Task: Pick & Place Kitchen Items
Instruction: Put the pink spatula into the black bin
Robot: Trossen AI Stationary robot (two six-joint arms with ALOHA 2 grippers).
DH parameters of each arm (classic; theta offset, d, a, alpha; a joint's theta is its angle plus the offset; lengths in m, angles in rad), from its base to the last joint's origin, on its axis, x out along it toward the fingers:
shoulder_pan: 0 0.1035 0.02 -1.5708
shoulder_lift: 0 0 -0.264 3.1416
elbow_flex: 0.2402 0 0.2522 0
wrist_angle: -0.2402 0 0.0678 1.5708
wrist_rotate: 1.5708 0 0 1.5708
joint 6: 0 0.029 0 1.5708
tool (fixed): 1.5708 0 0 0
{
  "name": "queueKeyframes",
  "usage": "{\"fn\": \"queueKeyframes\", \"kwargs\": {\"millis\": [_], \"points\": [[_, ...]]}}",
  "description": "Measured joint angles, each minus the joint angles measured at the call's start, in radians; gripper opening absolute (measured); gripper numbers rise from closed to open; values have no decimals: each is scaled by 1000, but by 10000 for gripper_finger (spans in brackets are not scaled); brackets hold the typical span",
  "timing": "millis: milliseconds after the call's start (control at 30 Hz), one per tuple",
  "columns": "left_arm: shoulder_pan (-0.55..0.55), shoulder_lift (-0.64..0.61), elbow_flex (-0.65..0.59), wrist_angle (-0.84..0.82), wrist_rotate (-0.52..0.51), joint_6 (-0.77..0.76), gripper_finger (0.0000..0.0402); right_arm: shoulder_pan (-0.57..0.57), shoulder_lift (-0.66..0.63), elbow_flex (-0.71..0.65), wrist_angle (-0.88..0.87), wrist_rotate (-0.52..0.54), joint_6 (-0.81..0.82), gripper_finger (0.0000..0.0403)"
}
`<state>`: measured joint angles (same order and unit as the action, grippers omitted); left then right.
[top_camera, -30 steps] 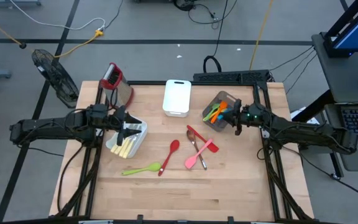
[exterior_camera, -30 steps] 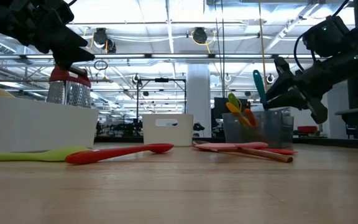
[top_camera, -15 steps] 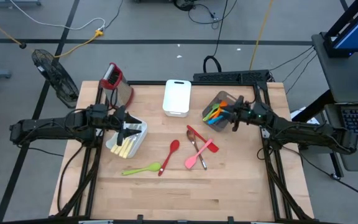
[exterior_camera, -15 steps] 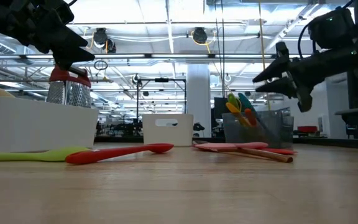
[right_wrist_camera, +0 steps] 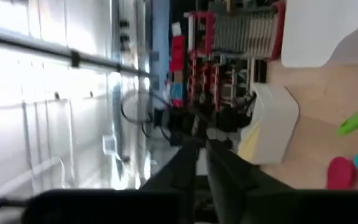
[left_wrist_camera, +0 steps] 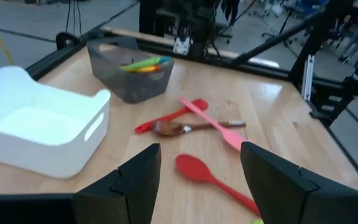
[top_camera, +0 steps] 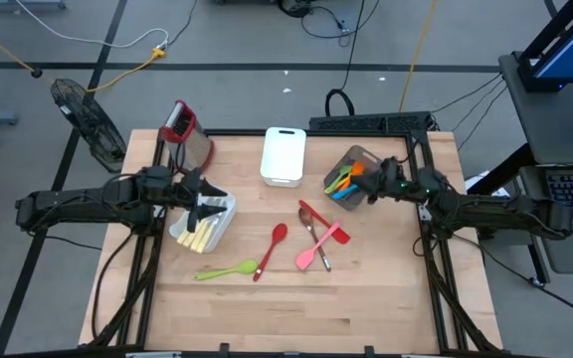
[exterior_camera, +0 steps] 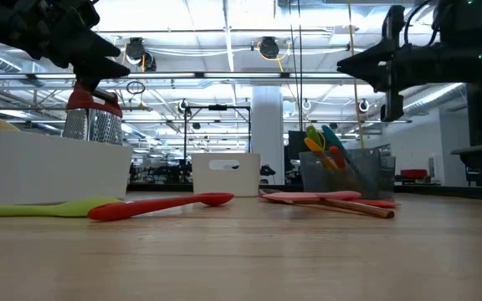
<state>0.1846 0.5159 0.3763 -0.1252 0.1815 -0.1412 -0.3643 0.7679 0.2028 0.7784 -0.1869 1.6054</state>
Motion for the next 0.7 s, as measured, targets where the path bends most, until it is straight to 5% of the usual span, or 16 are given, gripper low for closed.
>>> {"fn": "queueKeyframes", "kwargs": {"millis": [100,533,700], "points": [[0,0,0,35,0,-17,228,41,0,0,6,3,-72,5],[0,0,0,72,0,-80,228,188,0,46,273,46,-521,1],[0,0,0,71,0,-108,228,245,0,119,270,-67,-610,1]]}}
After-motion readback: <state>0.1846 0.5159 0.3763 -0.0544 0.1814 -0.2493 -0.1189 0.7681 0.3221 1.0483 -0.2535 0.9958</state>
